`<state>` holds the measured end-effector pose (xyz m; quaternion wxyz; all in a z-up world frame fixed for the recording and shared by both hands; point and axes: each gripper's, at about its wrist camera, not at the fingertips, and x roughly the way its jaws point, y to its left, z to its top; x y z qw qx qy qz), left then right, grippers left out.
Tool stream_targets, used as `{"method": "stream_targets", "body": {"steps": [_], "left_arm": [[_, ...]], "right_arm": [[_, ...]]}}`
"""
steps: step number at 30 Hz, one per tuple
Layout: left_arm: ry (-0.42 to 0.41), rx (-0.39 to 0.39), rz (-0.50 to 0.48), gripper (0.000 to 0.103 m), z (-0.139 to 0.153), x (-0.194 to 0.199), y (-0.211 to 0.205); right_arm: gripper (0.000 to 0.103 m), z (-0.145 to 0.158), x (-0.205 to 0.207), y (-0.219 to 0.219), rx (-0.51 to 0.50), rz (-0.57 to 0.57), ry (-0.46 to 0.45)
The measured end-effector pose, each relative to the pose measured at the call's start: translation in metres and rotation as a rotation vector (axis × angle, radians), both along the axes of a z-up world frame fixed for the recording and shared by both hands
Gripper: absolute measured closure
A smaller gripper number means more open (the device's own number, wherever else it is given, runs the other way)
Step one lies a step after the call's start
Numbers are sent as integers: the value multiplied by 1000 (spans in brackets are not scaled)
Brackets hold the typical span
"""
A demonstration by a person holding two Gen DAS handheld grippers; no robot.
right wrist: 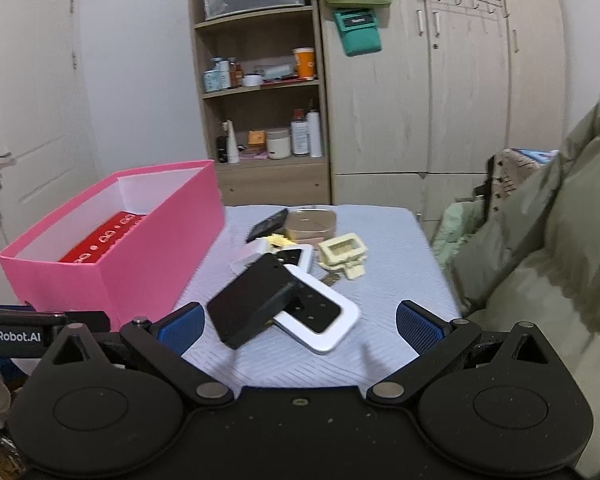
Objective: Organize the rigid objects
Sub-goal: 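Grasp the black rectangular device with the right gripper, then carry the black device into the pink box and release it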
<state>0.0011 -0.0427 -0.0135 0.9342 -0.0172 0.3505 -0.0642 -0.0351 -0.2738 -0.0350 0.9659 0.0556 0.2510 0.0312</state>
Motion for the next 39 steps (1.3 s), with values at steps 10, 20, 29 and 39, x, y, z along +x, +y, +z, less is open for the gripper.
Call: {"method": "stream_targets", "body": {"steps": [10, 20, 29, 39], "left_arm": [[-93, 312, -159, 3, 40, 14, 8], [197, 100, -300, 3, 55, 80, 69], [182, 186, -248, 3, 75, 119, 109], [283, 283, -176, 14, 57, 186, 138]], "right_arm": [[0, -19, 45, -3, 194, 174, 139], [8, -45, 84, -3, 419, 146, 297], [15, -57, 105, -6, 515, 103, 346], [65, -64, 110, -3, 520, 51, 328]]}}
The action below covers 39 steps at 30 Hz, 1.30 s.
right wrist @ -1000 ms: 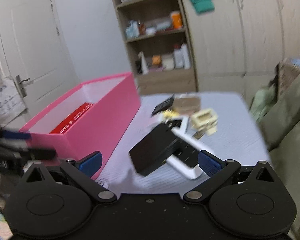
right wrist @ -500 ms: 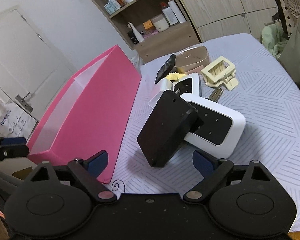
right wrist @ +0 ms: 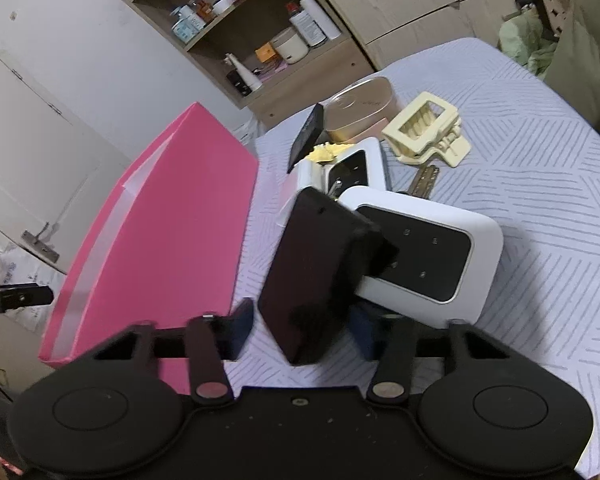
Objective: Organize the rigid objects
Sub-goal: 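Carry the black device into the pink box and release it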
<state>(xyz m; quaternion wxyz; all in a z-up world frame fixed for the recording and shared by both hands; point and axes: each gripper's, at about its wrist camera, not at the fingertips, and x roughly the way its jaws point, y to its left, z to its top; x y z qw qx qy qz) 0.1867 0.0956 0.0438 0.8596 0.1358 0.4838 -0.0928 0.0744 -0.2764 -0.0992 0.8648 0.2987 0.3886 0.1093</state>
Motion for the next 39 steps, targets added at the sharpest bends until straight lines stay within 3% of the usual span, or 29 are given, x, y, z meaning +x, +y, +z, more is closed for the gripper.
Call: {"method": "stream_targets", "body": {"steps": [6, 8, 10, 12, 13, 15, 18, 21, 25, 27, 30, 37, 39], "left_arm": [[54, -66, 73, 46, -27, 33, 25], [58, -92, 77, 50, -32, 40, 29], [64, -138, 67, 64, -34, 41, 29], [59, -162, 20, 91, -33, 37, 22], [53, -158, 4, 94, -34, 34, 17], [18, -104, -10, 95, -34, 26, 5], [2, -92, -5, 95, -34, 21, 3], [0, -104, 6, 95, -33, 20, 6], [-18, -114, 16, 96, -33, 16, 7], [1, -155, 29, 94, -32, 14, 11], [36, -202, 42, 93, -31, 15, 16], [34, -185, 28, 93, -30, 14, 13], [29, -195, 41, 93, -31, 14, 14]], "right_arm": [[72, 17, -8, 2, -22, 22, -75], [73, 24, -8, 4, -58, 40, -102], [73, 31, -6, 7, -88, 61, -123], [73, 34, -3, 12, -124, 88, -131], [73, 36, -1, 14, -141, 99, -132], [73, 40, 5, 19, -172, 122, -128], [71, 42, 15, 23, -237, 127, -93], [70, 42, 22, 24, -259, 134, -75], [80, 45, 27, 22, -241, 160, -92], [80, 52, 23, 27, -266, 170, -123], [80, 67, 20, 33, -304, 203, -163], [80, 131, 27, 63, -478, 272, -324], [80, 150, 38, 77, -449, 348, -328]]}}
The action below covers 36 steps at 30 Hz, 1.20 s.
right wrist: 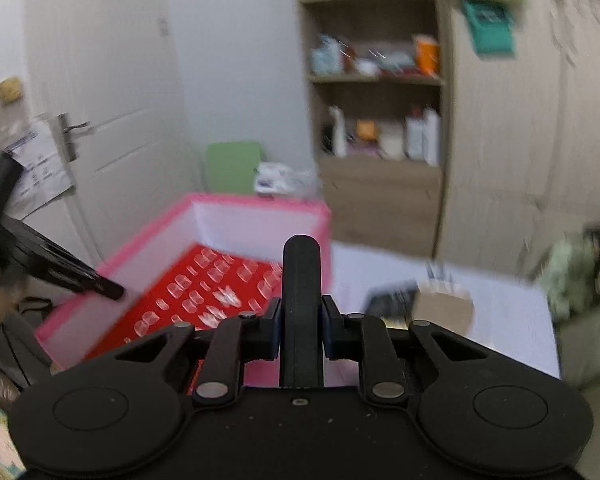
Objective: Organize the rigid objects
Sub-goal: 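Carry the black device into the pink box and release it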
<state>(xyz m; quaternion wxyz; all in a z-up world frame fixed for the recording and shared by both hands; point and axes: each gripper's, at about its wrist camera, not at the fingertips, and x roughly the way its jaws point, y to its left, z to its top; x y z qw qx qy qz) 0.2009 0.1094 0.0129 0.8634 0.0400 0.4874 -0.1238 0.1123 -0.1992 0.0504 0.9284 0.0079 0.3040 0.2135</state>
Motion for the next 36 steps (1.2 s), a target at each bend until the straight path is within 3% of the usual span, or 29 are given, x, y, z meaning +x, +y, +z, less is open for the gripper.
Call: {"method": "stream_targets", "body": {"steps": [3, 6, 11, 15, 20, 24, 27, 28, 33, 36], "left_arm": [[-12, -7, 11, 93, -1, -1, 0], [-21, -23, 14, 93, -3, -2, 2], [-36, -48, 22, 92, -5, -6, 5], [-35, -88, 30, 91, -6, -6, 11], [-43, -123, 27, 90, -9, -6, 15], [-50, -121, 18, 89, -10, -6, 15], [-52, -120, 18, 89, -10, -6, 14], [-54, -116, 18, 89, -10, -8, 13], [-67, -94, 10, 89, -10, -10, 10], [-73, -62, 4, 90, -9, -10, 6]], "right_arm": [[80, 13, 30, 28, 72, 166, 136], [80, 7, 60, 64, 46, 233, 226], [80, -19, 109, 126, -175, 222, 221], [80, -48, 150, 160, -297, 246, 309], [80, -57, 167, 185, -487, 198, 173], [80, -59, 180, 188, -444, 226, 241], [57, -57, 192, 185, -277, 253, 413], [57, -57, 195, 184, -239, 248, 454], [56, -44, 200, 155, -87, 212, 528], [55, -31, 193, 138, -50, 203, 496]]}}
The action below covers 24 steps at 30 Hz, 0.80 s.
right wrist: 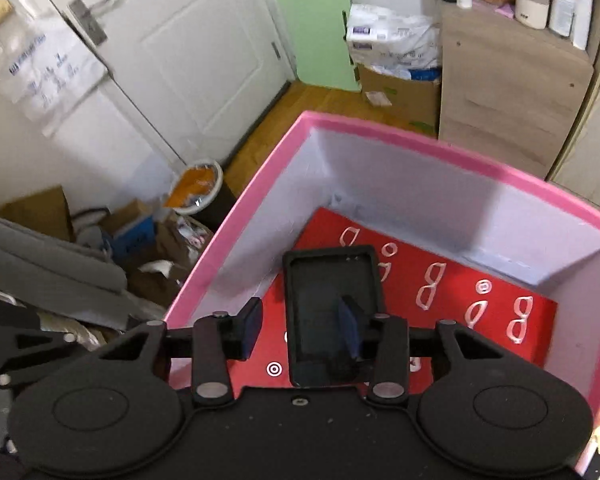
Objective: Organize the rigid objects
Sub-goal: 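Carry the black device into the pink box and release it, then grasp the white Wi-Fi router with the right gripper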
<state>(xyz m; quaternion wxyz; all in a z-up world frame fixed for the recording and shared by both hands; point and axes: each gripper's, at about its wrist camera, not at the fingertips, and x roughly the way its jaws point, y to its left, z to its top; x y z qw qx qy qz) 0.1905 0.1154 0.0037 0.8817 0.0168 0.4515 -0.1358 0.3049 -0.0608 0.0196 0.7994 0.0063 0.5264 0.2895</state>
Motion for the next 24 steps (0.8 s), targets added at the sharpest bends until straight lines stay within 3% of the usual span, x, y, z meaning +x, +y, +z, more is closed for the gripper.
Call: {"method": "stream_targets", "body": {"steps": [6, 16, 24], "left_arm": [[-7, 47, -5, 91, 2, -1, -6], [-11, 111, -2, 93, 2, -3, -16], [-17, 193, -13, 95, 2, -4, -29]], "right_arm": [[54, 26, -29, -42, 68, 0, -78], [54, 40, -90, -135, 113, -38, -132], [50, 26, -127, -177, -11, -55, -146]]}}
